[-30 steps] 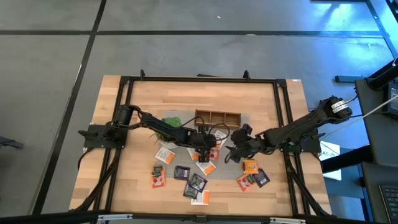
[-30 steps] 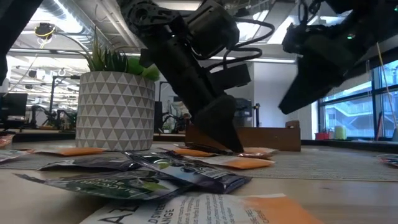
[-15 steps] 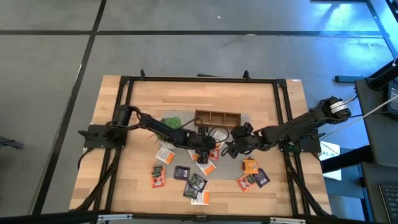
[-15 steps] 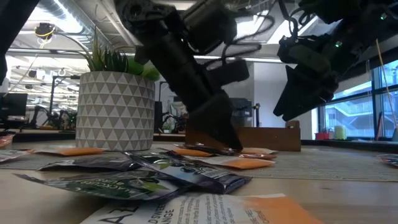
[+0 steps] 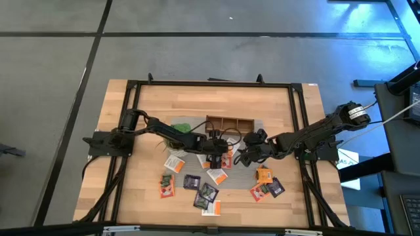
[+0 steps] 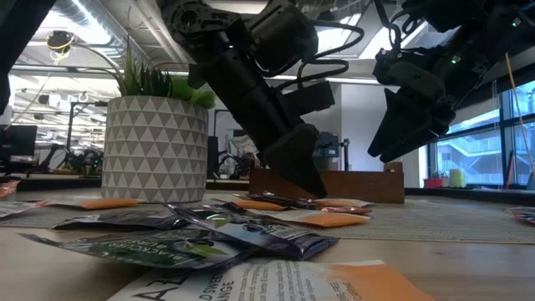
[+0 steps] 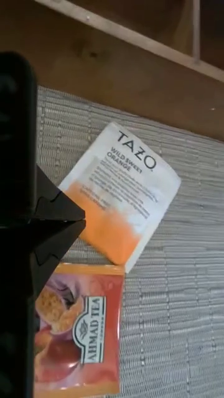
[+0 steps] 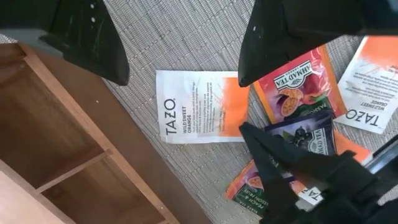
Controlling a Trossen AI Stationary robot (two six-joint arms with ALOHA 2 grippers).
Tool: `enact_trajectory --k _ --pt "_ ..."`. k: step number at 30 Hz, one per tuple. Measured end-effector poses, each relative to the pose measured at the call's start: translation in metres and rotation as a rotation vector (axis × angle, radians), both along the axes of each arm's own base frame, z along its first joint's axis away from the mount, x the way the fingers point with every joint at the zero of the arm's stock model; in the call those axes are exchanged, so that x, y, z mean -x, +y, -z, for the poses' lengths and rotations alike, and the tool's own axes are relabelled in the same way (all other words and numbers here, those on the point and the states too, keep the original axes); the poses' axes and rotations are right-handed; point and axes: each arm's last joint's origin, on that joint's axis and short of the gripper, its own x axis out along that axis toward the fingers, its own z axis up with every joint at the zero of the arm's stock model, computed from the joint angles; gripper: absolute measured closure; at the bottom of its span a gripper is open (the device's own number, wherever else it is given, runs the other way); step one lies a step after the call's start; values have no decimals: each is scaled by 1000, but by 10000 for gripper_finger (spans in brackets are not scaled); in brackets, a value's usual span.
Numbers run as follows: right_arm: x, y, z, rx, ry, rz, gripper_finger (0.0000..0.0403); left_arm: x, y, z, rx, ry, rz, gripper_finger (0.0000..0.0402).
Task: Pick & Place Tea
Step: Put the white tea bag into the right section of the wooden organizer
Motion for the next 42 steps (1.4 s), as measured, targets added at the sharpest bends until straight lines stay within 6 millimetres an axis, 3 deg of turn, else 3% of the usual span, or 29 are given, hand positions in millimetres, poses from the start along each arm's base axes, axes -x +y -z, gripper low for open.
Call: enact_trajectory --k 12,24,29,34,42 --pt "-1 -4 2 -53 -29 89 102 -1 -1 14 8 30 -31 398" --pt "17 -18 29 -147 -30 255 102 -1 -1 16 7 39 -29 400" --pt "15 -19 27 -113 -72 270 102 0 -1 16 9 40 -27 398" --pt "8 -20 28 -184 -109 255 102 0 -1 17 9 41 -27 400" --pt "-6 -19 46 -213 -110 221 102 -1 -1 20 11 45 -25 400"
